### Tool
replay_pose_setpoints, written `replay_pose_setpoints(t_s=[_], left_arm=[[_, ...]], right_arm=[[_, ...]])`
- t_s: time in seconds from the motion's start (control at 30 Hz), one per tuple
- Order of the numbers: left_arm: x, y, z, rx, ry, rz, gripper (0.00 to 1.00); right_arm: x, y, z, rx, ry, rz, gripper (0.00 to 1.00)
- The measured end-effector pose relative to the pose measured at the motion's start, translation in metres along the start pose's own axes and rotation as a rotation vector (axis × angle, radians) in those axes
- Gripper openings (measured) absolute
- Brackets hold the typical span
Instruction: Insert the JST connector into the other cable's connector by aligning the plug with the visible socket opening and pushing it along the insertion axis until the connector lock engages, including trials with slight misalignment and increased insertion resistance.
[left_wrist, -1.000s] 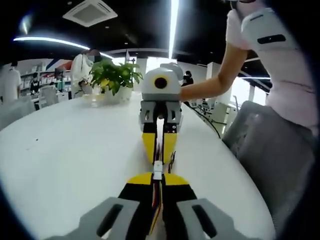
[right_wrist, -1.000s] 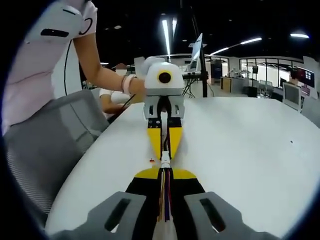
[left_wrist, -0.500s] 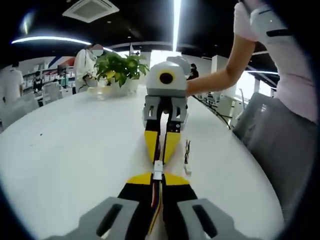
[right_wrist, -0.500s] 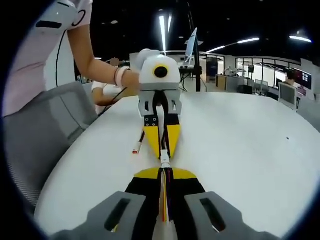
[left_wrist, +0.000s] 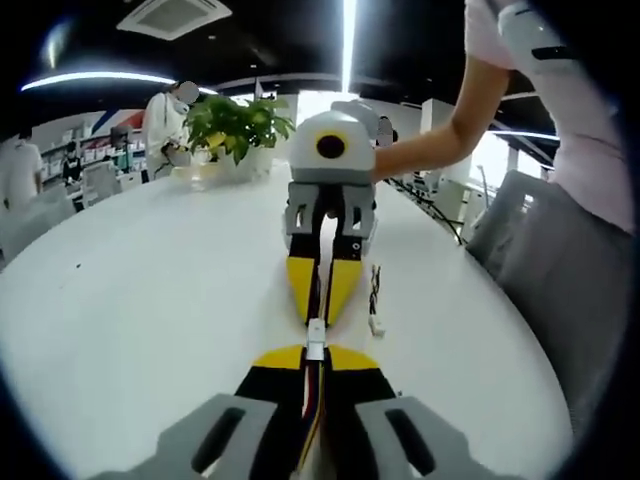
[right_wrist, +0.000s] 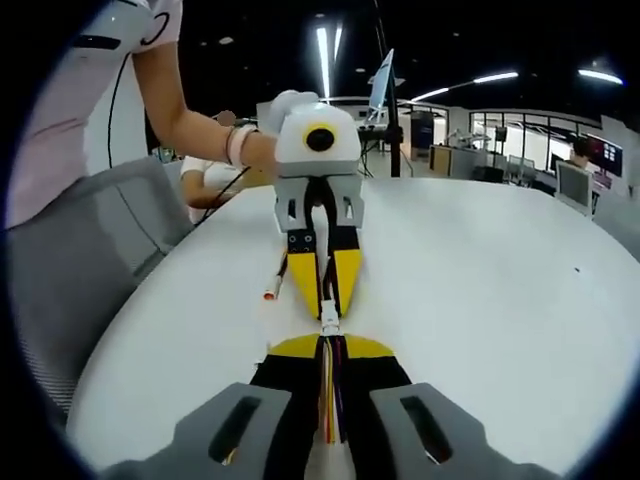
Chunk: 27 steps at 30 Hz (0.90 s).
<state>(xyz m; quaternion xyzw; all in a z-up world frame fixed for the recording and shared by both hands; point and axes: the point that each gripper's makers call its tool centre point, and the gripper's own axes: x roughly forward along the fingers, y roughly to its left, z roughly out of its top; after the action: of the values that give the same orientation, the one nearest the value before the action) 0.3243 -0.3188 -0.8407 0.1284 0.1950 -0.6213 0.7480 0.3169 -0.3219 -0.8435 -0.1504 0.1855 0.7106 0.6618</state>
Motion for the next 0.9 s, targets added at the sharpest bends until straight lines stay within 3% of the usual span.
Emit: replay_pose_setpoints(t_s=[0.13, 0.57, 0.77, 0.9], left_arm=[[0.0, 0.0, -0.002, -0.011, 0.012, 0.006, 0.0], [-0.001, -0.001, 0.0, -0.021, 0.031, 0.032, 0.02], [-0.01, -0.001, 0.007, -0.031, 0.017, 0.058, 0.07], [-0.018, -0.001, 0.017, -0.022, -0.004, 0.076, 0.07]], right_arm=[[0.0, -0.001, -0.001, 0.029, 0.009, -0.009, 0.04], [-0.004, -0.002, -0.004, 0.005, 0.042, -0.021, 0.08], [-0.008, -0.005, -0.007, -0.023, 0.071, -0.05, 0.04], [-0.012, -0.007, -0.001, -0.021, 0.057, -0.062, 0.03]])
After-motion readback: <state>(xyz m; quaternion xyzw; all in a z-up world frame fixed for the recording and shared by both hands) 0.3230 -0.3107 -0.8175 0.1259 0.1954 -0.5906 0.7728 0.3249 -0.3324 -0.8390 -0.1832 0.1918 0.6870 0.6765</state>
